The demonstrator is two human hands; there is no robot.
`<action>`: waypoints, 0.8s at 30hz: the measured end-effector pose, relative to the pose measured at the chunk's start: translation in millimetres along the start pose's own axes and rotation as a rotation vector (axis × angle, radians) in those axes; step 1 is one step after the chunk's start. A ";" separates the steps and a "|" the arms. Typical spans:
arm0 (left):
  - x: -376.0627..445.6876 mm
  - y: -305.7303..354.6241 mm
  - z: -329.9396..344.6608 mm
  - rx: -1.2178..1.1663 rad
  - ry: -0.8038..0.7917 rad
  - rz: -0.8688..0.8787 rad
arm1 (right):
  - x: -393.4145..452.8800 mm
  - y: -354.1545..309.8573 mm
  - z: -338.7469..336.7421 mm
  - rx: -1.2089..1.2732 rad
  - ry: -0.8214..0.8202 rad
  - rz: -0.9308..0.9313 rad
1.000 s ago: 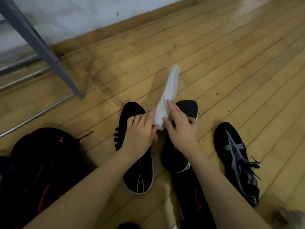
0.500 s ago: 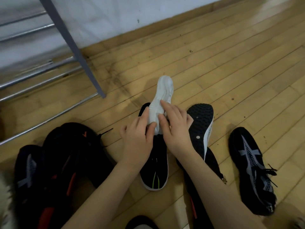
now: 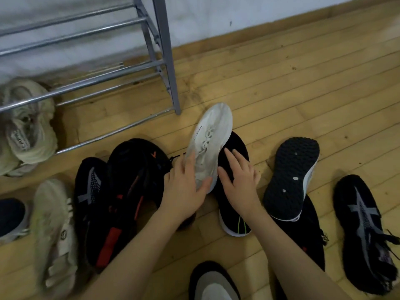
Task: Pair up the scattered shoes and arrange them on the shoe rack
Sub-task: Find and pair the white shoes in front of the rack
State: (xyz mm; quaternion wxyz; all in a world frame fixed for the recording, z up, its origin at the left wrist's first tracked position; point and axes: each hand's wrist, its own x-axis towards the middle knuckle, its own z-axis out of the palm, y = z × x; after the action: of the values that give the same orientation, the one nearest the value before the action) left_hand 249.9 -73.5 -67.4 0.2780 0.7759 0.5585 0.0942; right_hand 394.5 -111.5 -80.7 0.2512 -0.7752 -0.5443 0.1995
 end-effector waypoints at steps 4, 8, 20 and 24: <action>23.8 -3.4 3.1 0.050 -0.031 0.043 | 10.8 -2.9 7.7 -0.012 -0.020 -0.038; 39.7 -15.8 0.8 0.034 -0.102 -0.004 | 29.8 -4.3 12.4 -0.078 -0.012 0.033; 57.0 -8.6 -16.8 -0.387 0.071 -0.088 | 32.5 -30.1 14.1 0.122 -0.029 -0.142; 30.6 -10.0 -37.6 -0.409 0.286 -0.069 | 30.9 -57.5 3.1 0.227 0.088 -0.333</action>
State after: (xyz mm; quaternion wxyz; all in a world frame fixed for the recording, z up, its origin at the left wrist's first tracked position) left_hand 235.6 -30.9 -46.7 0.3506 0.6626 0.5876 0.3044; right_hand 360.1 -65.6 -49.4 0.3899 -0.6491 -0.6277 0.1810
